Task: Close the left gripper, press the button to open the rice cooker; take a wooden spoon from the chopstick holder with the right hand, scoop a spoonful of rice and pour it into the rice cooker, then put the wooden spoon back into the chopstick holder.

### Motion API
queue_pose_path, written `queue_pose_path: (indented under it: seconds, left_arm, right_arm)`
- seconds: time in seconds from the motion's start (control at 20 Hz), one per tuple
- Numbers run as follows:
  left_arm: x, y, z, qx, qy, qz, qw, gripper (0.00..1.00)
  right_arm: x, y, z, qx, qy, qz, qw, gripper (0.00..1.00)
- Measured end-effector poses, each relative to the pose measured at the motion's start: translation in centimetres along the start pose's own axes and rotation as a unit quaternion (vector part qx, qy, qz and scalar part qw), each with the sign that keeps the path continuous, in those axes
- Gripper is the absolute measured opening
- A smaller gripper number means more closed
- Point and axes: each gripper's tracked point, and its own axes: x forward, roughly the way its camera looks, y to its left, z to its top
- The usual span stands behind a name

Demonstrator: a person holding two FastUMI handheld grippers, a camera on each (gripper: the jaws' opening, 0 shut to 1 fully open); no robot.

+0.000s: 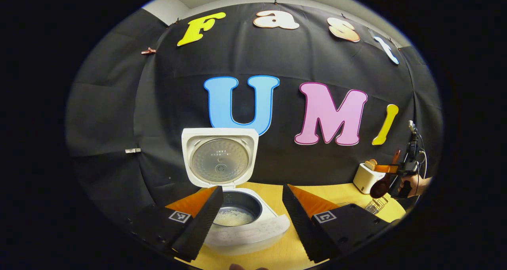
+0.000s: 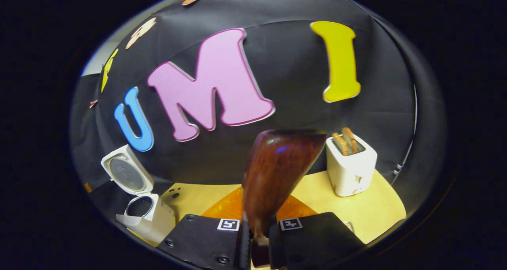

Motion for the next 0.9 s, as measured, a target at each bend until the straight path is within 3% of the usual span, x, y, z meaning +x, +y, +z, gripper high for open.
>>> queue_pose_path:
  seconds: [0.2, 0.45, 0.75, 0.9]
  left_arm:
    - [-0.1, 1.7, 0.6, 0.013, -0.008, -0.009, 1.0, 0.96]
    - [-0.2, 3.6, 0.5, 0.016, -0.007, -0.014, 1.0, 0.96]
    - [-0.1, 5.3, 0.2, 0.015, -0.001, -0.015, 1.0, 0.96]
    - [-0.1, 5.9, 0.0, 0.014, 0.0, -0.015, 1.0, 0.96]
  right_arm:
    - [0.8, 5.3, -4.1, -0.032, 0.022, 0.027, 0.999, 0.22]
    - [2.0, 7.0, -10.1, -0.145, 0.065, 0.03, 0.987, 0.22]
    - [2.6, 6.2, -16.0, -0.243, 0.109, -0.015, 0.964, 0.22]
    - [2.5, 6.6, -18.6, -0.252, 0.131, -0.036, 0.958, 0.23]
